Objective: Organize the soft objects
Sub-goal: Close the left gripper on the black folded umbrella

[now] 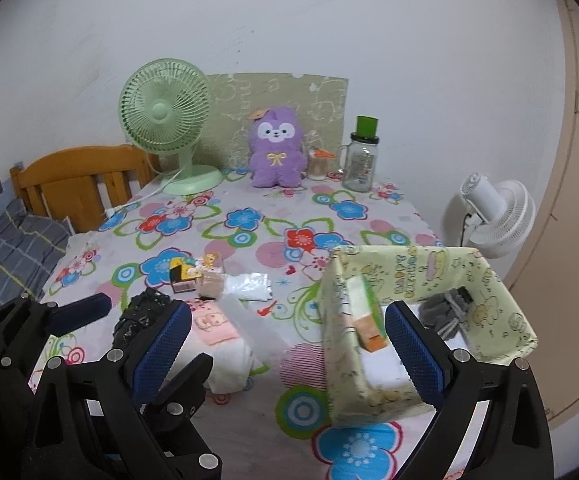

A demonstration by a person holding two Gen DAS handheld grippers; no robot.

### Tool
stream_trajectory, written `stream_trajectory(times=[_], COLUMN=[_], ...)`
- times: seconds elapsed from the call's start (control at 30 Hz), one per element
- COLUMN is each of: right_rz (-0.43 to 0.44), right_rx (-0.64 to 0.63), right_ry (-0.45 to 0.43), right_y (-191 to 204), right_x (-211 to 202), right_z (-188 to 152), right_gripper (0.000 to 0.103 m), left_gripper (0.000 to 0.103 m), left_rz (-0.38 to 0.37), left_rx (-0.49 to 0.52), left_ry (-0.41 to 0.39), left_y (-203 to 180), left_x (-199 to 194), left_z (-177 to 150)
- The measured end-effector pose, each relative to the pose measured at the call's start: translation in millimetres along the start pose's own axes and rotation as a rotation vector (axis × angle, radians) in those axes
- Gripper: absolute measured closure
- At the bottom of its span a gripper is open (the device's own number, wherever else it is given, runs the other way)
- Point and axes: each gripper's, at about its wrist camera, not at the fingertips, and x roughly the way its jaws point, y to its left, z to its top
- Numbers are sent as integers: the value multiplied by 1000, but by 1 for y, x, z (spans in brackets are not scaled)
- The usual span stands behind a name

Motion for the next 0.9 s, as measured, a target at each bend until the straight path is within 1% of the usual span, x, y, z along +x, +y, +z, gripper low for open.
stream_trajectory(times=[0.37, 0.53, 0.8, 0.9], right_rz=[54, 69, 92, 95], right_rx=[-31, -37, -32, -22], right_ry=[44, 66, 102, 128], right_y=[27, 34, 42, 44], right_x=[22, 34, 54, 62], right_z=[0, -4, -9, -12], right_gripper=[4, 4, 4, 4], left_gripper=[17, 19, 19, 22], left_rz=[45, 72, 92, 97], left_rx=[-48, -49, -70, -77], left_ry=[26, 19, 46, 62], left_y=[32, 40, 58, 62], left_x=[11, 17, 32, 39], left_z=[-10, -15, -22, -25])
